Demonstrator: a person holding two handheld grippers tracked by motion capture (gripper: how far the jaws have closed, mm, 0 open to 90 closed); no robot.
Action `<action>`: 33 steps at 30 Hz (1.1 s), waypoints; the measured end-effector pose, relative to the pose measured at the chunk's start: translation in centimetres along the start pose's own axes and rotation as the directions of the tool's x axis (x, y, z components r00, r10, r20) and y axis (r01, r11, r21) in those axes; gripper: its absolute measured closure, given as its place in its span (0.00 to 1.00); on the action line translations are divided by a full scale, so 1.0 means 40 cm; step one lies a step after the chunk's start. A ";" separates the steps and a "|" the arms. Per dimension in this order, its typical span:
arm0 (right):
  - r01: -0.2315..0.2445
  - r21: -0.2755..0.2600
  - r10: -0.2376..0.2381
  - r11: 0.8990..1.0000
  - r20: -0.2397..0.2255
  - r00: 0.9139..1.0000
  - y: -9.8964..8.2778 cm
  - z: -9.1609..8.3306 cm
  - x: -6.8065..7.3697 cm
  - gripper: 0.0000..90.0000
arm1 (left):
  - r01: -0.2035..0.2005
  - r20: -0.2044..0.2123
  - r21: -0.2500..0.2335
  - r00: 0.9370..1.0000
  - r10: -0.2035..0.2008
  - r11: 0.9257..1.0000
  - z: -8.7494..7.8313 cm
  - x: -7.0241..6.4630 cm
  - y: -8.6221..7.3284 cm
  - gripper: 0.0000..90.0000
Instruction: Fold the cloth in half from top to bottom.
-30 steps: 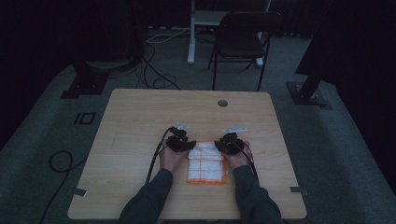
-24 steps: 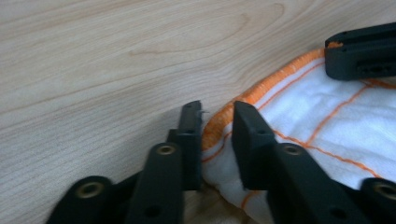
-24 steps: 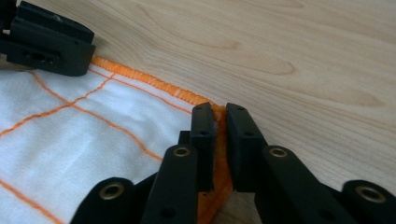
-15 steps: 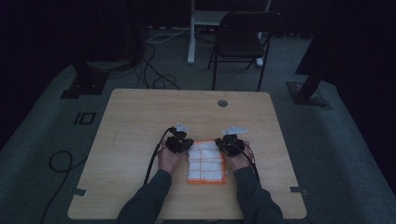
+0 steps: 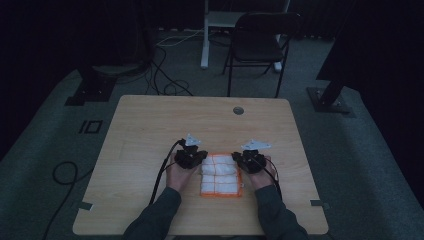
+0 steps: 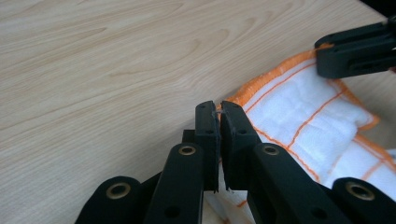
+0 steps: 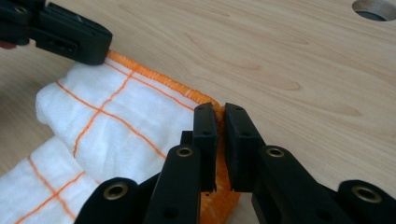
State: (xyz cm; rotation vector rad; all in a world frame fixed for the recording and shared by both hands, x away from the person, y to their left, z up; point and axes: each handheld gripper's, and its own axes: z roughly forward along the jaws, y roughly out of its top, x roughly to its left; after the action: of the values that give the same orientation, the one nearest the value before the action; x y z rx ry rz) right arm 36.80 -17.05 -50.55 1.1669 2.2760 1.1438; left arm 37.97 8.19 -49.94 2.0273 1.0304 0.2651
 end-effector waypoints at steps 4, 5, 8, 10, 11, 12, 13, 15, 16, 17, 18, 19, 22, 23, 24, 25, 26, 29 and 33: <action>-0.007 -0.007 0.007 1.000 -0.009 1.000 -0.015 -0.011 0.002 0.93 | -0.001 0.016 -0.013 1.000 0.001 1.000 -0.013 -0.008 -0.008 0.97; -0.011 -0.007 0.010 1.000 -0.014 1.000 -0.017 -0.013 0.003 0.93 | -0.003 0.018 -0.013 1.000 0.003 1.000 -0.016 -0.010 -0.010 0.97; -0.014 -0.007 0.014 1.000 -0.022 1.000 -0.025 -0.017 0.006 0.93 | -0.003 0.027 -0.017 1.000 0.004 1.000 -0.025 -0.014 -0.016 0.97; -0.015 -0.009 0.015 1.000 -0.027 1.000 -0.029 -0.021 0.010 0.93 | -0.005 0.029 -0.017 1.000 0.006 1.000 -0.029 -0.018 -0.020 0.97; -0.014 -0.010 0.014 1.000 -0.029 0.999 -0.031 -0.023 0.012 0.93 | -0.009 0.029 -0.016 1.000 0.009 1.000 -0.031 -0.019 -0.022 0.97; -0.014 -0.010 0.014 1.000 -0.029 0.999 -0.031 -0.023 0.012 0.93 | -0.009 0.029 -0.016 1.000 0.009 1.000 -0.031 -0.019 -0.022 0.97; -0.011 -0.010 0.010 1.000 -0.032 0.999 -0.034 -0.026 0.015 0.93 | -0.012 0.031 -0.016 0.999 0.013 1.000 -0.034 -0.023 -0.026 0.96; -0.011 -0.007 0.011 1.000 -0.034 0.999 -0.036 -0.029 0.016 0.93 | -0.013 0.036 -0.019 0.999 0.014 1.000 -0.038 -0.026 -0.031 0.97; -0.010 -0.010 0.010 1.000 -0.034 0.999 -0.038 -0.030 0.018 0.93 | -0.011 0.036 -0.022 0.999 0.012 1.000 -0.040 -0.028 -0.034 0.96; -0.011 -0.010 0.011 1.000 -0.036 0.999 -0.040 -0.031 0.020 0.93 | -0.012 0.039 -0.022 0.999 0.013 1.000 -0.043 -0.030 -0.037 0.96; -0.011 -0.010 0.011 1.000 -0.036 0.999 -0.040 -0.031 0.020 0.93 | -0.012 0.039 -0.022 0.999 0.013 1.000 -0.043 -0.030 -0.037 0.96; -0.009 -0.010 0.008 1.000 -0.037 0.999 -0.042 -0.033 0.021 0.93 | -0.015 0.041 -0.024 0.999 0.016 1.000 -0.045 -0.033 -0.040 0.96; -0.006 -0.006 0.006 1.000 -0.045 0.999 -0.050 -0.040 0.030 0.92 | -0.014 0.050 -0.029 0.999 0.016 0.999 -0.055 -0.038 -0.051 0.96; -0.004 -0.010 0.004 1.000 -0.047 0.999 -0.051 -0.043 0.032 0.92 | -0.012 0.053 -0.029 0.998 0.013 1.000 -0.057 -0.039 -0.053 0.96; -0.003 -0.010 0.003 1.000 -0.048 0.999 -0.051 -0.046 0.034 0.92 | -0.012 0.053 -0.029 0.998 0.013 1.000 -0.057 -0.039 -0.053 0.96; -0.001 -0.013 0.000 1.000 -0.049 0.999 -0.052 -0.050 0.038 0.92 | -0.006 0.062 -0.036 0.998 0.008 0.999 -0.063 -0.042 -0.060 0.96; 0.002 -0.016 -0.003 1.000 -0.049 0.999 -0.053 -0.052 0.040 0.92 | -0.010 0.062 -0.035 0.998 0.012 0.999 -0.066 -0.044 -0.062 0.96; 0.000 -0.020 -0.001 1.000 -0.054 0.999 -0.058 -0.061 0.044 0.92 | -0.013 0.067 -0.038 0.998 0.016 0.999 -0.073 -0.049 -0.068 0.96; 0.003 -0.029 -0.005 1.000 -0.058 0.998 -0.063 -0.074 0.048 0.92 | -0.016 0.076 -0.043 0.997 0.019 0.999 -0.080 -0.059 -0.074 0.96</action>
State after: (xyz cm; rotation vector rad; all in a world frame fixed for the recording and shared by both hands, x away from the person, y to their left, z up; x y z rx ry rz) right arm 32.53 -17.87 -50.55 1.1320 2.2959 1.2197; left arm 33.12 9.24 -49.72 1.9938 0.9531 0.2153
